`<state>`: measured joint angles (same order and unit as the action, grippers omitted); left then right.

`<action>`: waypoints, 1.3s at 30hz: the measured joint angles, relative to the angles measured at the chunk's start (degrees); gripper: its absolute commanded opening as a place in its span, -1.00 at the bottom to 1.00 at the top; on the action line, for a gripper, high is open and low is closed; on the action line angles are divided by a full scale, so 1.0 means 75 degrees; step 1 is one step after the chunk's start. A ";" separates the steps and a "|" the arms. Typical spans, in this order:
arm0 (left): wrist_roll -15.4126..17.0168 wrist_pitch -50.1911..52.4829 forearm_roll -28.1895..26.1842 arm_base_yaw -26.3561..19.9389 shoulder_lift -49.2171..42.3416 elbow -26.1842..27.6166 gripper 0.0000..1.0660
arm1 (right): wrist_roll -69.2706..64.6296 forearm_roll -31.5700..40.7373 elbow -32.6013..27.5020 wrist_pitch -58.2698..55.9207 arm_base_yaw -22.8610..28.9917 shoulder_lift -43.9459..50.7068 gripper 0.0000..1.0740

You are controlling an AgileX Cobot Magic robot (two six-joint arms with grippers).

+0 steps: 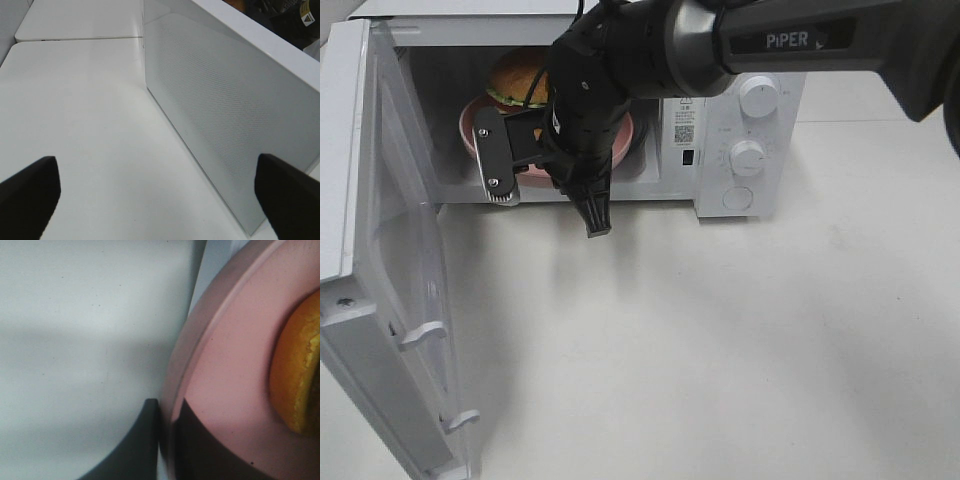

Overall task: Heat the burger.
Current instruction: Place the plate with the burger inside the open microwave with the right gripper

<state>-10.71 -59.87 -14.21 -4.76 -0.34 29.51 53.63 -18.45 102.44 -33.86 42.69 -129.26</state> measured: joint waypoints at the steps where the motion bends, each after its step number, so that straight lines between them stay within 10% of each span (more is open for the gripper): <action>1: 0.0008 0.0000 0.0008 0.0000 0.0000 0.0000 0.84 | -0.0023 -0.0046 0.0092 -0.0023 0.0000 -0.0046 -0.98; 39: 0.0023 0.0000 0.0076 0.0000 0.0000 0.0000 0.84 | -0.0229 0.0031 0.2047 -0.0267 -0.0336 -0.1291 -0.93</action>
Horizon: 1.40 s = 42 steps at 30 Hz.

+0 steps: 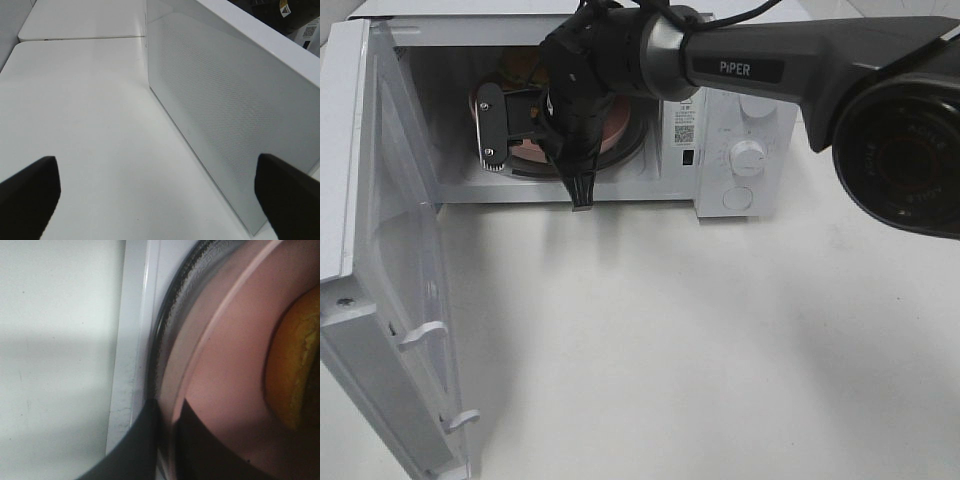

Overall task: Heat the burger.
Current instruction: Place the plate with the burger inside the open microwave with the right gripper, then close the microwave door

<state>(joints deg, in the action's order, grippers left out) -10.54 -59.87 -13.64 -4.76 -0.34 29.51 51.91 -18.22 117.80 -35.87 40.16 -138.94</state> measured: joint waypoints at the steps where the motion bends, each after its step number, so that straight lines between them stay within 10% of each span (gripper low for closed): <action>1: 0.0000 0.0000 0.0000 0.0000 0.0000 0.0000 0.84 | 0.0000 0.0000 0.0000 0.0000 0.0000 0.0000 -0.93; 35: 0.0000 0.0000 0.0000 0.0000 0.0000 0.0000 0.84 | -0.0138 0.0168 0.0031 0.0061 -0.0023 -0.0130 -0.04; 42: 0.0000 0.0000 0.0000 0.0000 0.0000 0.0000 0.84 | -0.0138 0.0183 -0.0649 0.0489 -0.0023 0.0306 0.45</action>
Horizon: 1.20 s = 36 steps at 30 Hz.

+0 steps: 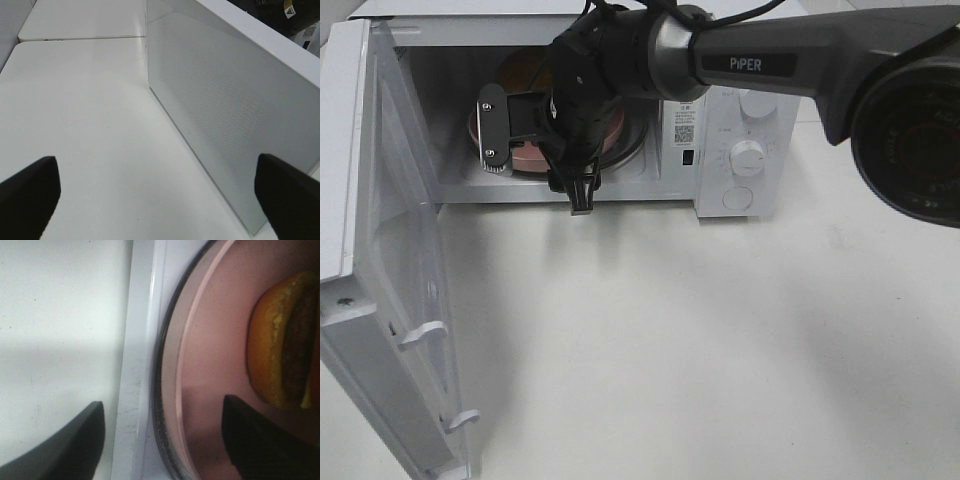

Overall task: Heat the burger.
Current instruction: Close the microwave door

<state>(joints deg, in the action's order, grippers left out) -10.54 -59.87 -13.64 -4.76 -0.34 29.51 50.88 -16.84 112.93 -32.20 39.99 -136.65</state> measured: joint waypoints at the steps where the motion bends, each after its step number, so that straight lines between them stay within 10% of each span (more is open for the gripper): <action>1: 0.0000 0.0000 0.0000 0.0000 0.0000 0.0000 0.84 | 0.0000 0.0000 0.0000 0.0000 0.0000 0.0000 0.45; 36: 0.0000 0.0000 0.0000 0.0000 0.0000 0.0000 0.84 | -0.0084 -0.0344 -0.5225 0.3377 0.0000 0.3354 0.45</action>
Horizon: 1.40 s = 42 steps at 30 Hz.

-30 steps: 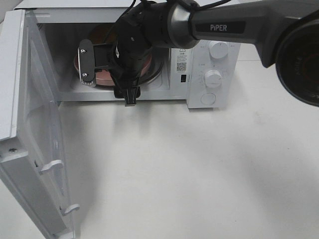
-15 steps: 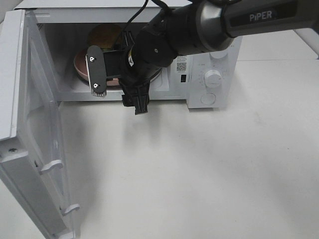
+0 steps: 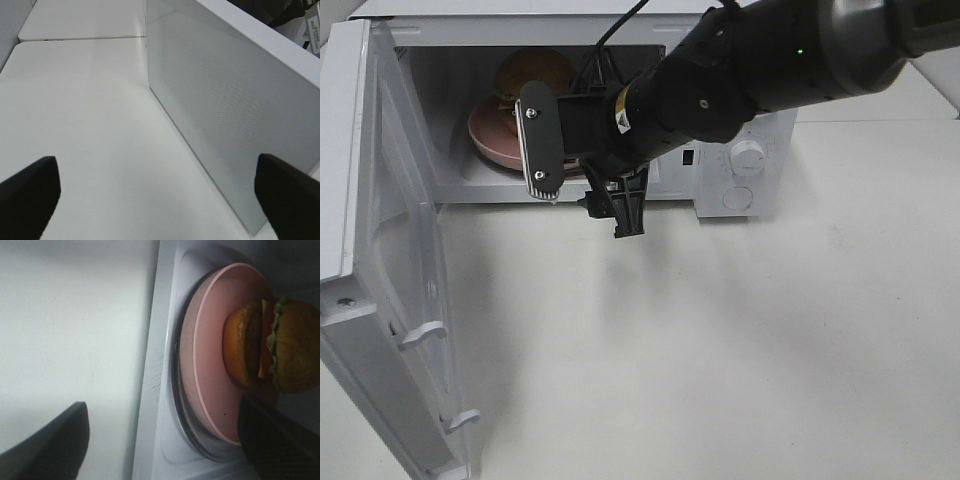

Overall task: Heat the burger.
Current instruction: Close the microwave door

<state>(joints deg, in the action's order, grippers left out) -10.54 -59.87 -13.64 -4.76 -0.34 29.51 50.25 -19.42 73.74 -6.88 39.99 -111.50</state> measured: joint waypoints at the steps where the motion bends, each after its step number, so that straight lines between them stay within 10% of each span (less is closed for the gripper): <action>1: 0.0000 0.0000 0.0000 0.0000 0.0000 0.0000 0.84 | -0.0183 0.0008 -0.0283 0.0176 0.0000 0.0199 0.43; 42: 0.0000 0.0000 0.0000 0.0000 0.0000 0.0000 0.84 | -0.4729 0.1192 -0.4255 -0.0336 0.0000 0.4416 0.41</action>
<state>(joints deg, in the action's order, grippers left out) -10.54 -59.87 -13.64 -4.76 -0.34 29.51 14.78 -10.49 41.83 -9.40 39.99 -78.38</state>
